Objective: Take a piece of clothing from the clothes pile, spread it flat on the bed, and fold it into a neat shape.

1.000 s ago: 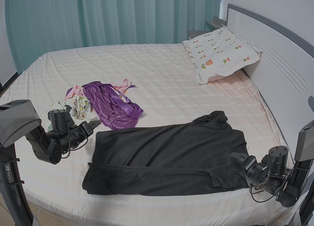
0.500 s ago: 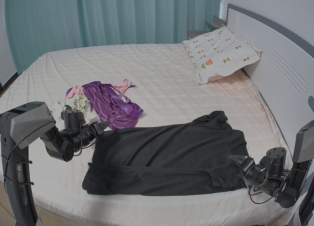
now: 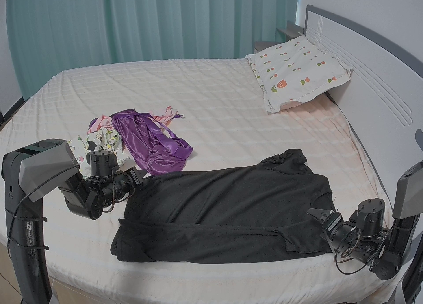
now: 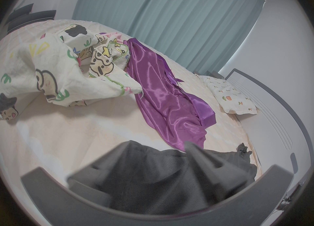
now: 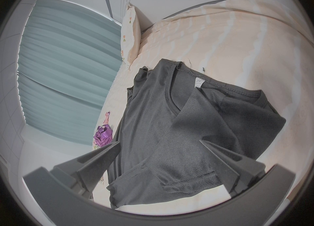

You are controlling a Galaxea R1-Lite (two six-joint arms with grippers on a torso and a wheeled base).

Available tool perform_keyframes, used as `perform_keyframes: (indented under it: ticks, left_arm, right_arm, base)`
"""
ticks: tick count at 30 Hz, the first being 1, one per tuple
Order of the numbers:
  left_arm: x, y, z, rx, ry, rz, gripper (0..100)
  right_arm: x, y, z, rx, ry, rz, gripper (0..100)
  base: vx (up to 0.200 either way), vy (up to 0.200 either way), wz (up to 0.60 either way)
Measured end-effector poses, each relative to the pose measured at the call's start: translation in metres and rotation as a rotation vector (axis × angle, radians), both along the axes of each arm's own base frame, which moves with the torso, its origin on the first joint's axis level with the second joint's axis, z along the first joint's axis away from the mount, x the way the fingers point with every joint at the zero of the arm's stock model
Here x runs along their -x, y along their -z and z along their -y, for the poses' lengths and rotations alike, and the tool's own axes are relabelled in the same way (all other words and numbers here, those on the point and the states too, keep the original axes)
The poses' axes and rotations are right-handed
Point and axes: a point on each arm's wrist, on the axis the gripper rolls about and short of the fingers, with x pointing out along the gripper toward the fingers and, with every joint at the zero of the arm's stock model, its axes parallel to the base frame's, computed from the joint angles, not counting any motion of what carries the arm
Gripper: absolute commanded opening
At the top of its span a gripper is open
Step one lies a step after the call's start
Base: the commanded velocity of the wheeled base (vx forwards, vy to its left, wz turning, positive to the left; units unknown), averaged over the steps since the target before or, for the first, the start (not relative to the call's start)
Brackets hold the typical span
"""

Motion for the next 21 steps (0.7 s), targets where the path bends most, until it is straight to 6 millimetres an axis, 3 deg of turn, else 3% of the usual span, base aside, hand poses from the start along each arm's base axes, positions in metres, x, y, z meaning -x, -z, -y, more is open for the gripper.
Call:
perform_keyframes:
  ticks: [10, 21]
  left_arm:
    - [-0.004, -0.006, -0.004, -0.022, -0.075, 0.03, 0]
    - [-0.005, -0.031, -0.005, -0.015, -0.219, 0.097, 0]
  right_arm:
    - [-0.005, 0.002, 0.006, 0.075, -0.03, 0.019, 100]
    - [-0.047, 0.001, 0.024, 0.18, -0.084, 0.129, 100]
  base:
    - [0.0, 0.0, 0.0]
    - [0.0, 0.0, 0.0]
